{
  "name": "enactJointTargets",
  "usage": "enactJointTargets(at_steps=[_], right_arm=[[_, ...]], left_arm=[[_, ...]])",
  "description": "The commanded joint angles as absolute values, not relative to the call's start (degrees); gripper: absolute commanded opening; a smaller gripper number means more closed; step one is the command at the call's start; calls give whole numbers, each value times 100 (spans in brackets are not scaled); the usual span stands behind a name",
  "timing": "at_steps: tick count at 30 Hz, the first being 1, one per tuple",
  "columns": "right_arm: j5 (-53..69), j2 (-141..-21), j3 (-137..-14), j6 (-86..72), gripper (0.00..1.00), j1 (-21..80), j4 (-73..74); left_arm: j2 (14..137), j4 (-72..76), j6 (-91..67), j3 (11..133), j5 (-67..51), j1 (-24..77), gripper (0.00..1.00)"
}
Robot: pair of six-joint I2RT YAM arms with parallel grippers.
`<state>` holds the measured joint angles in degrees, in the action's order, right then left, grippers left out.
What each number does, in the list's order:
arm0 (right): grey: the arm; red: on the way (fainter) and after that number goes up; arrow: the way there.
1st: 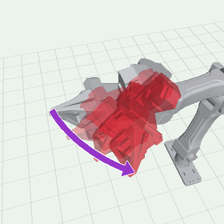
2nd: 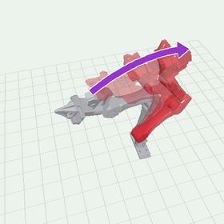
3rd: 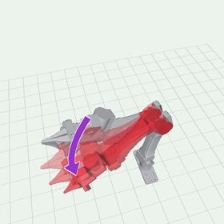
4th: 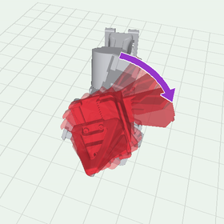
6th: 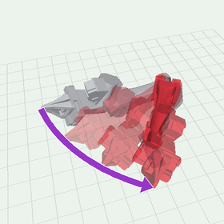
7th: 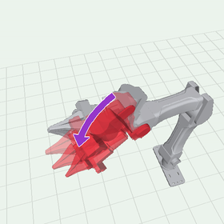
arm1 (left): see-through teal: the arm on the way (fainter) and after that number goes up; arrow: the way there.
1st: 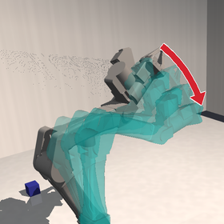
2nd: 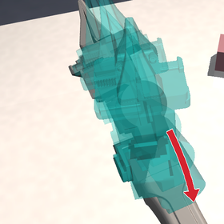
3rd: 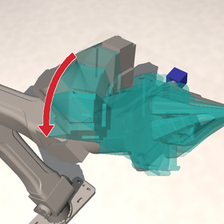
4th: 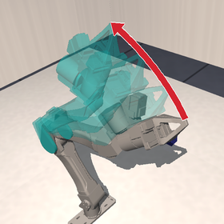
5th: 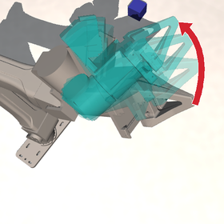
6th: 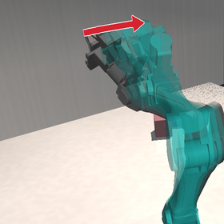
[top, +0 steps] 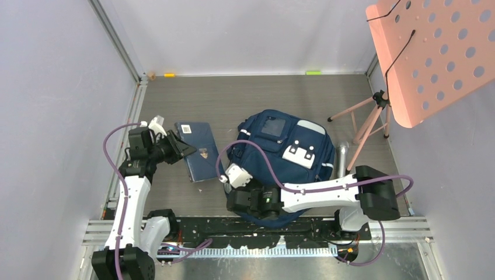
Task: Pack the student bag
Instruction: Place the book in the student bag.
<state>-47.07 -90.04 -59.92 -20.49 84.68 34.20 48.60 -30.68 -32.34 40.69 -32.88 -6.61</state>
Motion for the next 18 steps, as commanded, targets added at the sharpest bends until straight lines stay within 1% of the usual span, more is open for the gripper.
enactJointTargets(at_steps=[1,5,9,11,13,16,18], right_arm=[[-5598,-8309,-6296,-2077,1,7987,3755],[-5110,-7518,-6571,-1727,0,7336,3496],[-3992,-6944,-6825,-1575,0,6249,3061],[-3305,-6804,-6962,-1519,0,5862,2789],[-3009,-6823,-7187,-1470,0,5552,2608],[-2847,-6985,-7480,-1402,0,5299,2401],[-2759,-7108,-7608,-1432,0,5232,2221]], left_arm=[[4726,-2575,-3211,4360,-4027,-659,0],[4716,-2412,-3370,4451,-4656,-610,0],[4651,-2373,-3624,4718,-5017,-431,0],[4601,-2295,-3911,4777,-5209,-397,0],[4533,-2140,-4308,4685,-5271,-344,0],[4407,-1931,-4828,4402,-5079,-76,0],[4312,-1798,-5065,4171,-4751,427,0]])
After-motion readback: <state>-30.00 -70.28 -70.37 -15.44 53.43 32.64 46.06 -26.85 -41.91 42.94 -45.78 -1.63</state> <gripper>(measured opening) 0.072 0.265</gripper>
